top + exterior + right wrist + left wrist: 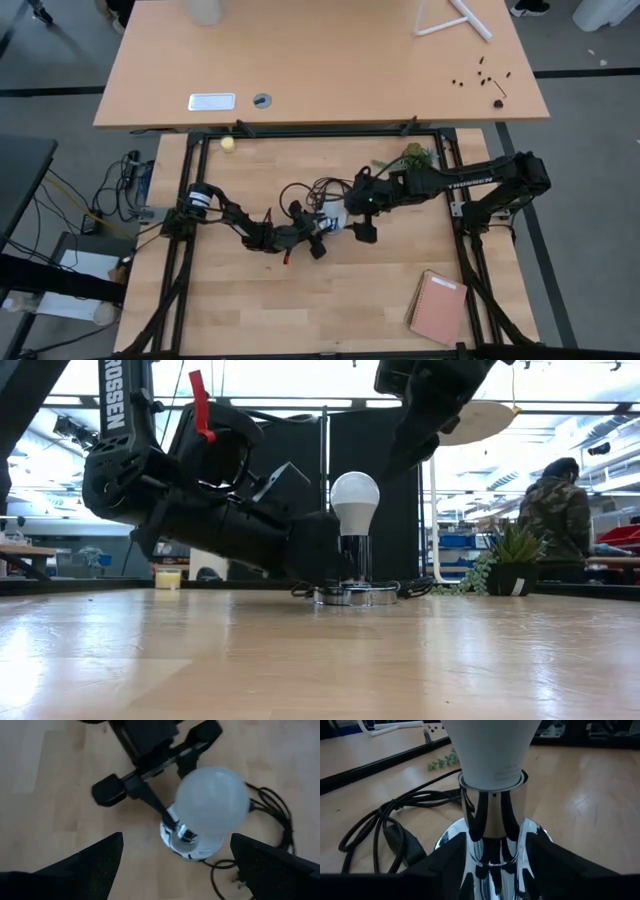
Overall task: Screw lightbulb
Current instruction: Remove the white lightbulb from the metallic lamp
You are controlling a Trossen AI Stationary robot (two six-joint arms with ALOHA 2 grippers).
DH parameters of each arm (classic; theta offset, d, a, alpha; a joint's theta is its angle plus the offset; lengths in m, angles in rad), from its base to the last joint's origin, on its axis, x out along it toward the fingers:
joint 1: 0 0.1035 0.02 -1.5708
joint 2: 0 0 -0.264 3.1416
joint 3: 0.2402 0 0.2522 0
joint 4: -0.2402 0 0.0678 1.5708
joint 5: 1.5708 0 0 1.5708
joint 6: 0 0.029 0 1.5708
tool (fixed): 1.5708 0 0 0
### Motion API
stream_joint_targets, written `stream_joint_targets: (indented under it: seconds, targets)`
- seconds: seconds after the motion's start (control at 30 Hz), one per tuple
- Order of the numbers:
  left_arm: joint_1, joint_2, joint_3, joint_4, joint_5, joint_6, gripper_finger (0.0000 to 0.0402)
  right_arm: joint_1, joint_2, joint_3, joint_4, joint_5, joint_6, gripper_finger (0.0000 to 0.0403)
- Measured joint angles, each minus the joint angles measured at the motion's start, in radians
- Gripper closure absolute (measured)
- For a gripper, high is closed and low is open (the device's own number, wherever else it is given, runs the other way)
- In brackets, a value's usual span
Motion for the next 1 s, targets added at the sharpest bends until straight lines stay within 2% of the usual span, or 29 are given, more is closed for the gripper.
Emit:
stream_joint_targets:
  seconds: [0.27, 0.63, 1.0]
  targets:
    - [-0.009, -0.002, 0.001, 0.034, -0.010, 0.046, 0.0145, 0.008, -0.001, 0.000, -0.061, 0.021, 0.021, 0.0025]
    - [-0.016, -0.018, 0.001, 0.032, -0.032, 0.037, 0.0142, 0.025, -0.006, 0.000, -0.061, 0.024, 0.024, 0.0025]
    - [-0.016, -0.018, 0.001, 0.030, -0.013, 0.055, 0.0142, 0.037, -0.006, 0.000, -0.022, 0.025, 0.027, 0.0025]
